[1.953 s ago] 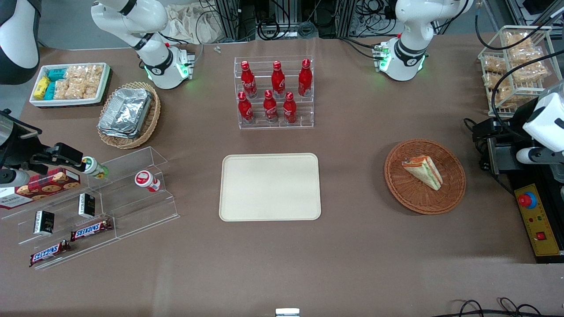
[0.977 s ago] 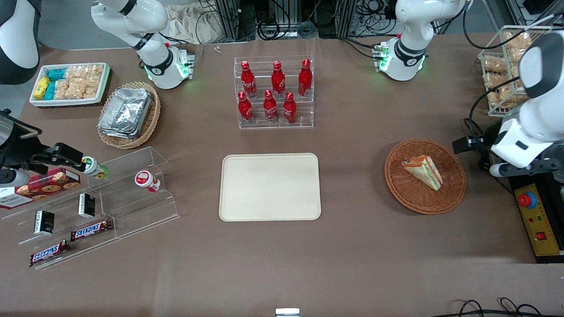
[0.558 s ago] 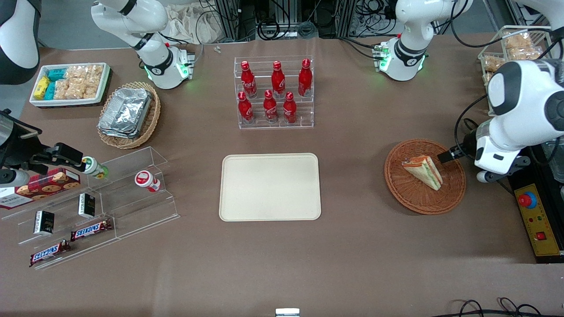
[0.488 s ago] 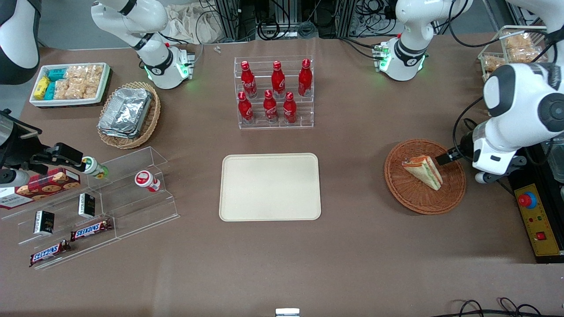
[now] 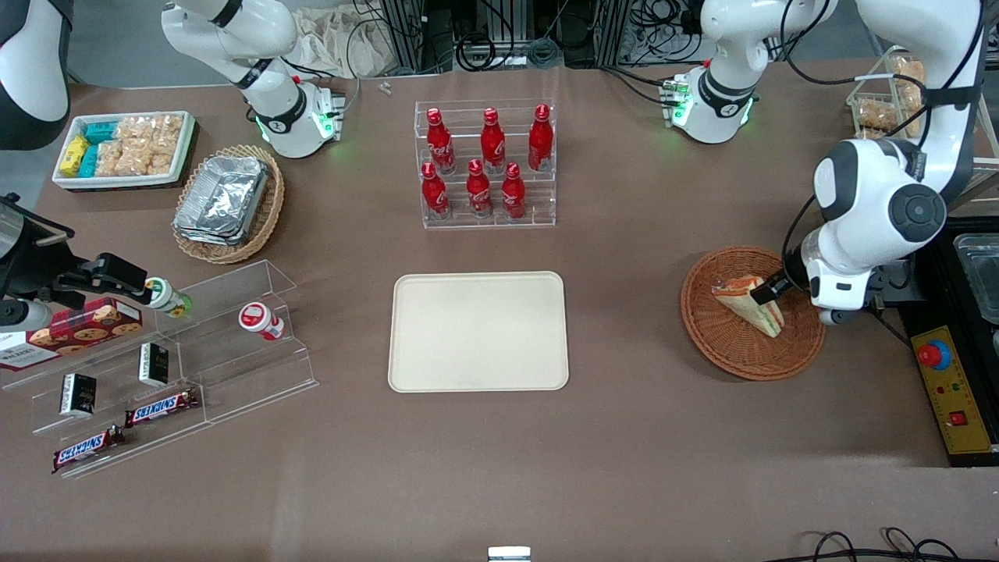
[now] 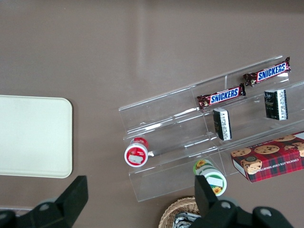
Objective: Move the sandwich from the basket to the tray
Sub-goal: 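Lower the left gripper and close it on the sandwich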
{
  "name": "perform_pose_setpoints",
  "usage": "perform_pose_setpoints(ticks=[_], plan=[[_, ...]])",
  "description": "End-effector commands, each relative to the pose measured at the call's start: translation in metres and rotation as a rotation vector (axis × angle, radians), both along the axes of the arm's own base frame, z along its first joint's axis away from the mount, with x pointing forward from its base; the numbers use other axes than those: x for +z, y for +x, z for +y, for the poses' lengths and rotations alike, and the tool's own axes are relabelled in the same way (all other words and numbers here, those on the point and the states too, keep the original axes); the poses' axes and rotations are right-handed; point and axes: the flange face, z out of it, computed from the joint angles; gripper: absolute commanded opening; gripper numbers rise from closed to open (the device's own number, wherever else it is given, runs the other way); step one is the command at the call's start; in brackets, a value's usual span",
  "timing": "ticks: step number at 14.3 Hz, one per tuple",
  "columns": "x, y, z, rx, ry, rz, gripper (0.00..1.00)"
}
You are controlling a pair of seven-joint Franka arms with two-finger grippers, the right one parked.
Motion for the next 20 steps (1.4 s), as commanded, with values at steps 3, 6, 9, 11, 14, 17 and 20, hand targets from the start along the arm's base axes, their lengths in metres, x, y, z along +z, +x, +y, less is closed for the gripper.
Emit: perform_pose_setpoints(ticks=[3,6,9,11,14,17,20], plan=[[-0.029,0.005,0.013,0.081,-0.002,-0.012,1.00],[-0.043,0.006,0.013,0.081,-0.006,-0.004,1.00],[-0.055,0.006,0.012,0.090,-0.011,-0.001,0.99],[-0.065,0.003,0.008,0.100,-0.011,-0.001,0.99],[-0.072,-0.001,0.006,0.106,-0.011,-0.003,0.90],[-0.073,-0.001,0.004,0.122,-0.010,-0.001,0.64],[-0.069,-0.001,-0.009,0.143,-0.002,-0.001,0.25]])
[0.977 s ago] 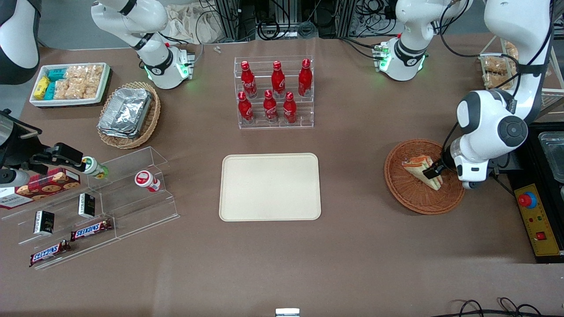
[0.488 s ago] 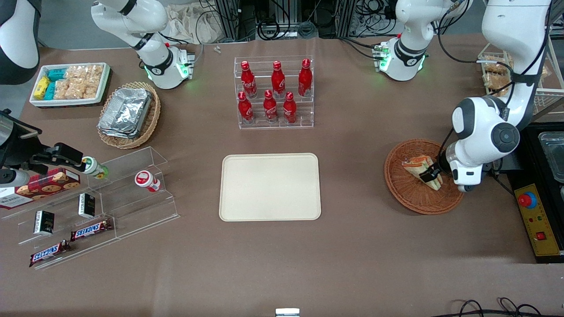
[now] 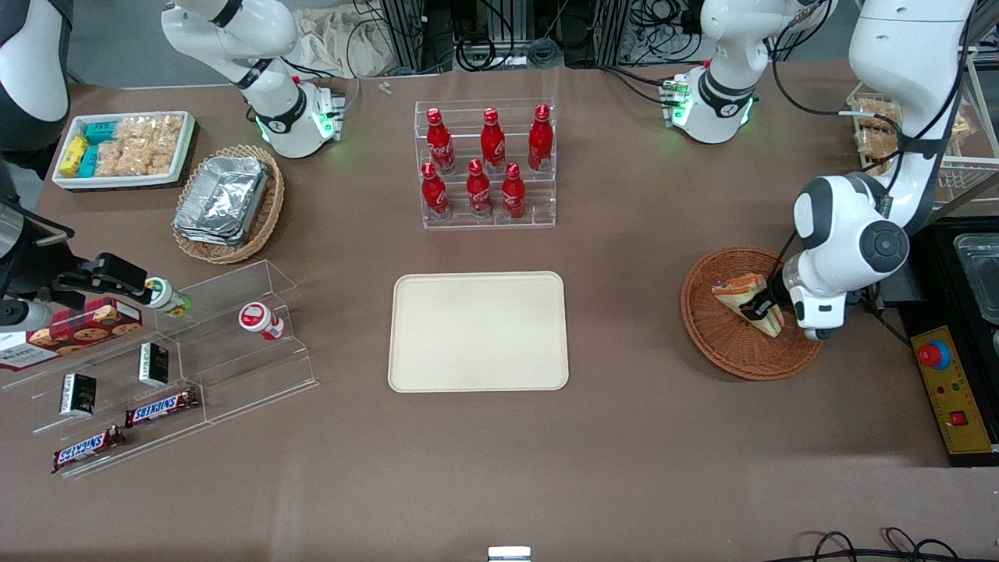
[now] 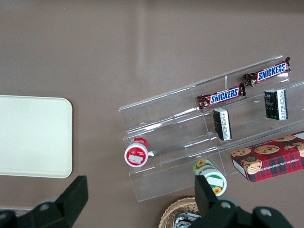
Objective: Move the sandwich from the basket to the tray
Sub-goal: 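Lift the sandwich out of the basket with the left gripper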
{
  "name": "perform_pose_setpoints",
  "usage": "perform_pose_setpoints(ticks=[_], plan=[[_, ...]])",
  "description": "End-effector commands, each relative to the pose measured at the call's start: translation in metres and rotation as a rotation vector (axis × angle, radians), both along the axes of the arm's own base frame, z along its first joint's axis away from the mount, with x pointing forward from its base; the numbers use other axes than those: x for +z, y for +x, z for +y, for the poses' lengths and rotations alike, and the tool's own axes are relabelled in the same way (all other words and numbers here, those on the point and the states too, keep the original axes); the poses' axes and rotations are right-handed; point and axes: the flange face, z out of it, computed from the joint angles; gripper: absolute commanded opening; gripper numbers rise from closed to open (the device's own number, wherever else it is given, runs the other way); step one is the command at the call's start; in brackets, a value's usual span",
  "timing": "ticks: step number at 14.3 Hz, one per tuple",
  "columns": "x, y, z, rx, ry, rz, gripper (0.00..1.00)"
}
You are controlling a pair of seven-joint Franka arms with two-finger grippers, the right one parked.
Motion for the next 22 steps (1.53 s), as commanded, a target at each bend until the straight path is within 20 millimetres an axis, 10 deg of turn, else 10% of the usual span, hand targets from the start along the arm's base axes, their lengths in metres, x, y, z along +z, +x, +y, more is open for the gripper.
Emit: perform_pose_setpoints(ticks=[1,3,10,15,22], plan=[[0.009,-0.004,-0.013,0.040,0.017,-0.020,0.13],[0.032,-0.003,-0.014,0.035,0.029,-0.011,0.00],[0.189,0.045,-0.043,-0.071,0.034,0.131,0.00],[0.258,0.051,-0.073,-0.192,0.018,0.115,0.00],[0.265,0.014,-0.231,-0.590,0.028,0.038,0.04]])
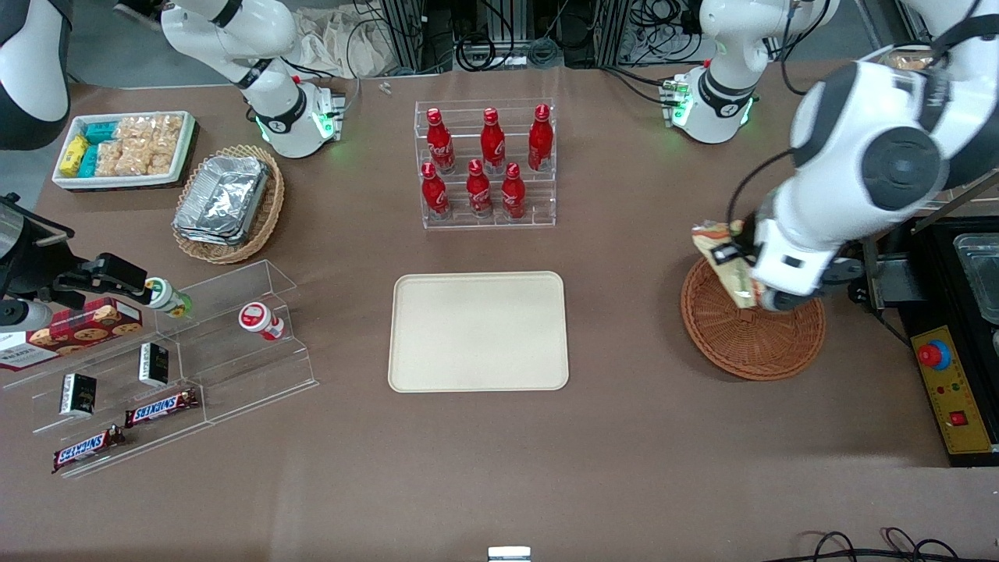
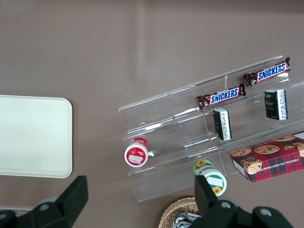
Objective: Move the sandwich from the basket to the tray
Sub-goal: 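Lift the sandwich out of the basket with the left gripper, then carry the sandwich over the cream tray with the left gripper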
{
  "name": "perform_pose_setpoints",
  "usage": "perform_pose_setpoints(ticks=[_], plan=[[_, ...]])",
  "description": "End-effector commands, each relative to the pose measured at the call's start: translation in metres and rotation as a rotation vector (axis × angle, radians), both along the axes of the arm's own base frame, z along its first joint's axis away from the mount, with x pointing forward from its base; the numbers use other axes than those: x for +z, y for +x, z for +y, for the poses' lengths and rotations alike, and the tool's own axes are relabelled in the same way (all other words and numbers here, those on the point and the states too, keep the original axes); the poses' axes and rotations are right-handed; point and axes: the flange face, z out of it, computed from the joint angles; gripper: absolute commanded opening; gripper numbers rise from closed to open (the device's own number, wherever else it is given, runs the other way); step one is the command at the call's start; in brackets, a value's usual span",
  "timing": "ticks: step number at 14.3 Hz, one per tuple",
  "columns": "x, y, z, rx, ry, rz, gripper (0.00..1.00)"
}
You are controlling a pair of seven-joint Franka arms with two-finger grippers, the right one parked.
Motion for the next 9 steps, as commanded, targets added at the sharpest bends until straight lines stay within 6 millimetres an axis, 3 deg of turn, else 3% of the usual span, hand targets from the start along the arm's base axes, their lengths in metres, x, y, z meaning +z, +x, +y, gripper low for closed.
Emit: perform_pose_setpoints(ticks=[1,3,6,8,9], plan=[[-0.004,-0.006,-0.056,-0.125,0.002,-0.046,0.04],[-0.010,-0.008,-0.096,-0.185,-0.024,-0.051,0.04],[-0.034,-0.001,-0.140,-0.252,-0.052,-0.028,0.04],[-0.063,-0.003,-0.176,-0.302,-0.074,-0.025,0.04],[-0.080,0.001,-0.185,-0.297,-0.091,-0.023,0.04]])
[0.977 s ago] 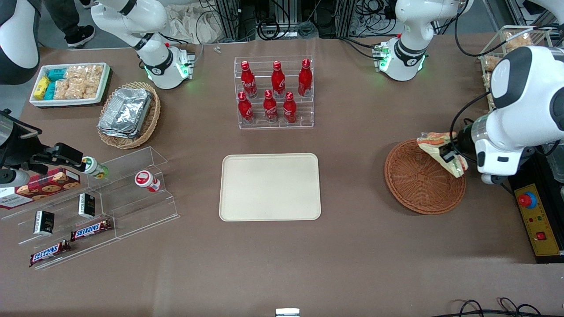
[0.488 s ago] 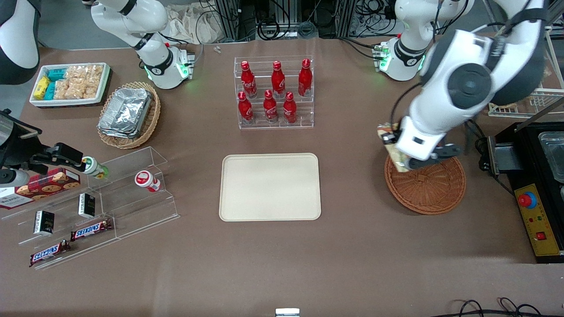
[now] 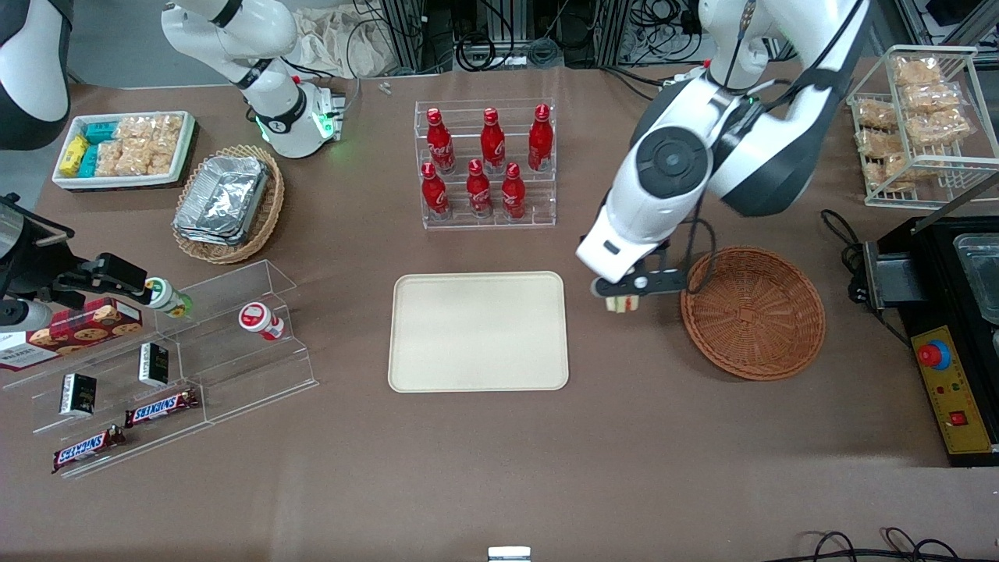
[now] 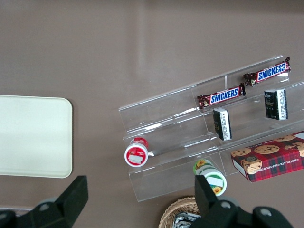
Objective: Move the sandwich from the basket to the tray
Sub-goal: 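Carry the sandwich over the cream tray with the left gripper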
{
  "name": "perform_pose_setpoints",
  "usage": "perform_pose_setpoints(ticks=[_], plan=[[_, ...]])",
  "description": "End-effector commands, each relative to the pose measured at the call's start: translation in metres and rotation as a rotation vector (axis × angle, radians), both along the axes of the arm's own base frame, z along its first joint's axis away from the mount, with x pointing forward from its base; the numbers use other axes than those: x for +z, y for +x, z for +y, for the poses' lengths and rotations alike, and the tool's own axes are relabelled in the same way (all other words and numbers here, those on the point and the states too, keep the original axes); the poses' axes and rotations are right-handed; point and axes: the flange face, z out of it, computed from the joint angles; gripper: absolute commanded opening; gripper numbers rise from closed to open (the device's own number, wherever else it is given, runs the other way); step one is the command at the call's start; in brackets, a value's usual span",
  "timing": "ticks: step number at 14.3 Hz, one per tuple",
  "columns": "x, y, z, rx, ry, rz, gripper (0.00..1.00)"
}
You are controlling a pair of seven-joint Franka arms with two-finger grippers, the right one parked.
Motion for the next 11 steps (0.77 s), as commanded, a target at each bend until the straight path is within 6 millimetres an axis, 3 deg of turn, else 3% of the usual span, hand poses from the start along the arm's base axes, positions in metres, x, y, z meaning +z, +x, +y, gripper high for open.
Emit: perform_pose_setpoints(ticks=[1,2,3,7,11], plan=[[-0.043,0.018,-0.031,-0.009,-0.039,0.007,0.04],[-0.053,0.019,-0.038,-0.008,-0.051,0.000,0.04],[-0.067,0.009,-0.057,-0.038,-0.058,-0.002,0.04],[-0.142,0.014,-0.077,-0.012,-0.007,-0.046,0.03],[-0.178,0.013,-0.092,-0.011,-0.030,-0.090,0.01]])
